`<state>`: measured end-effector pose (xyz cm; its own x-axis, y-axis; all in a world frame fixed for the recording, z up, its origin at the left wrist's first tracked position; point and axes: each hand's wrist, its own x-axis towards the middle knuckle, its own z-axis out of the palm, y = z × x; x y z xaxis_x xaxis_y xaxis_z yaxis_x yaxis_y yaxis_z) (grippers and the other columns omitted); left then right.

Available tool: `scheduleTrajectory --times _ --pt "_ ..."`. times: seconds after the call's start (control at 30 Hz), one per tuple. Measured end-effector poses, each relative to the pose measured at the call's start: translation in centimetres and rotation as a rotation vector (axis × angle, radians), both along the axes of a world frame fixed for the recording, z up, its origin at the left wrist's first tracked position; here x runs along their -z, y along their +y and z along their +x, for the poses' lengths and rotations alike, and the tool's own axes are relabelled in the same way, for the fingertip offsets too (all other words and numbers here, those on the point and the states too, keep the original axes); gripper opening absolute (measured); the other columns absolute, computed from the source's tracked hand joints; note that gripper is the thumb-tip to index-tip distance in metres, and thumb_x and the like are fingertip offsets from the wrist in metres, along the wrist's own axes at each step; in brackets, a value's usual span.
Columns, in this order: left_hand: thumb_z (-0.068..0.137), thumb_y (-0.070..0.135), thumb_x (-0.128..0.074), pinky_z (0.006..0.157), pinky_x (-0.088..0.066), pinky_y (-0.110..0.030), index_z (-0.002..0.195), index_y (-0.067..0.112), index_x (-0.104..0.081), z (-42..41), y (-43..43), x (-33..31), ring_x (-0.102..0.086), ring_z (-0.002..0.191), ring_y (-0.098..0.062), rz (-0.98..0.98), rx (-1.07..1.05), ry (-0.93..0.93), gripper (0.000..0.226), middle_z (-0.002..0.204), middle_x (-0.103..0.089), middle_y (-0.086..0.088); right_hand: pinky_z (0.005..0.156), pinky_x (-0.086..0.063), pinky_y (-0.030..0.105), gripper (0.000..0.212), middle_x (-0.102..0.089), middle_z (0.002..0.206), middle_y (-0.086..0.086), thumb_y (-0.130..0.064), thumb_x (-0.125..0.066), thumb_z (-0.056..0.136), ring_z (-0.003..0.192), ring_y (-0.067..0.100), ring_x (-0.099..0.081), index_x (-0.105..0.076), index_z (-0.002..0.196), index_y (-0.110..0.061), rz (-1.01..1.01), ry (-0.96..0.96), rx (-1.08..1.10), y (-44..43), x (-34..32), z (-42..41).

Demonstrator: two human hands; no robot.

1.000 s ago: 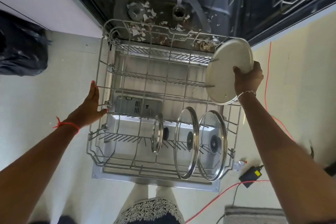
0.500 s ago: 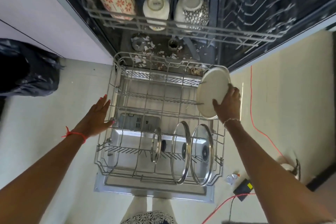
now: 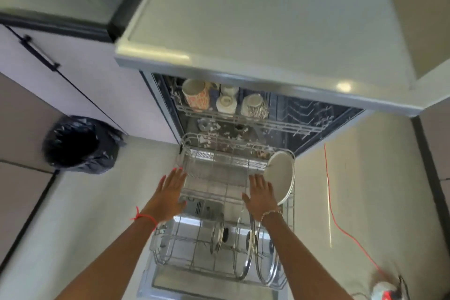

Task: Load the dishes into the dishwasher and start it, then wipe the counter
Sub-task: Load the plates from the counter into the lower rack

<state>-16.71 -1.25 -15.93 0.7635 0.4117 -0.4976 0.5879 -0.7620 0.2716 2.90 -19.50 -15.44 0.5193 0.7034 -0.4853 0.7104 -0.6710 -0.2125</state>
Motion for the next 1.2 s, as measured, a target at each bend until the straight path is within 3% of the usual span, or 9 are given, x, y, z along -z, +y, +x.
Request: scheduleTrajectory --times 0.27,0.47,0.87,1.1,1.2 --pt "0.096 0.035 -0.042 0.107 0.018 -0.030 0.148 0.008 0.009 -2.2 -3.4 -9.0 0.016 0.144 -0.025 0.078 0.001 -0.016 0.077 0.153 0.021 -0.008 0.117 -0.004 0.047 0.058 -0.012 0.155 0.013 -0.034 -0.032 0.100 0.145 0.026 -0.005 -0.013 0.147 -0.005 -0.032 -0.066 -0.294 1.3 -9.1 -4.6" --pt "0.096 0.034 -0.042 0.106 0.018 -0.030 0.148 0.008 0.009 -4.4 -6.4 -13.4 0.014 0.144 -0.024 0.135 0.017 -0.006 0.078 0.155 0.018 -0.008 0.116 -0.005 0.047 0.056 -0.012 0.155 0.012 -0.031 -0.032 0.100 0.145 0.026 -0.005 -0.014 0.146 -0.006 0.004 -0.036 -0.363 1.7 -13.5 -7.5" --pt "0.096 0.036 -0.043 0.104 0.019 -0.028 0.150 0.010 0.006 -8.8 -6.9 -15.8 0.012 0.145 -0.022 0.214 -0.058 -0.030 0.078 0.157 0.012 -0.007 0.116 -0.010 0.048 0.057 -0.017 0.154 0.012 -0.035 -0.034 0.099 0.144 0.025 -0.007 -0.018 0.145 -0.004 0.016 -0.014 -0.440 3.0 -15.8 -12.5" --pt "0.096 0.038 -0.042 0.113 0.013 -0.032 0.149 0.009 0.006 -11.9 -2.5 -15.7 0.013 0.145 -0.021 0.221 -0.122 -0.062 0.077 0.157 0.011 -0.006 0.116 -0.011 0.047 0.055 -0.017 0.154 0.011 -0.034 -0.035 0.099 0.144 0.024 -0.007 -0.020 0.144 -0.006 0.086 0.012 -0.436 7.4 -16.4 -16.0" --pt "0.096 0.041 -0.040 0.110 0.016 -0.030 0.149 0.009 0.007 -13.8 0.9 -15.5 0.012 0.145 -0.021 0.255 -0.129 -0.059 0.078 0.157 0.012 -0.007 0.116 -0.010 0.047 0.056 -0.014 0.155 0.011 -0.035 -0.035 0.099 0.145 0.024 -0.006 -0.018 0.145 -0.007 0.106 0.029 -0.421 10.8 -16.2 -17.9"
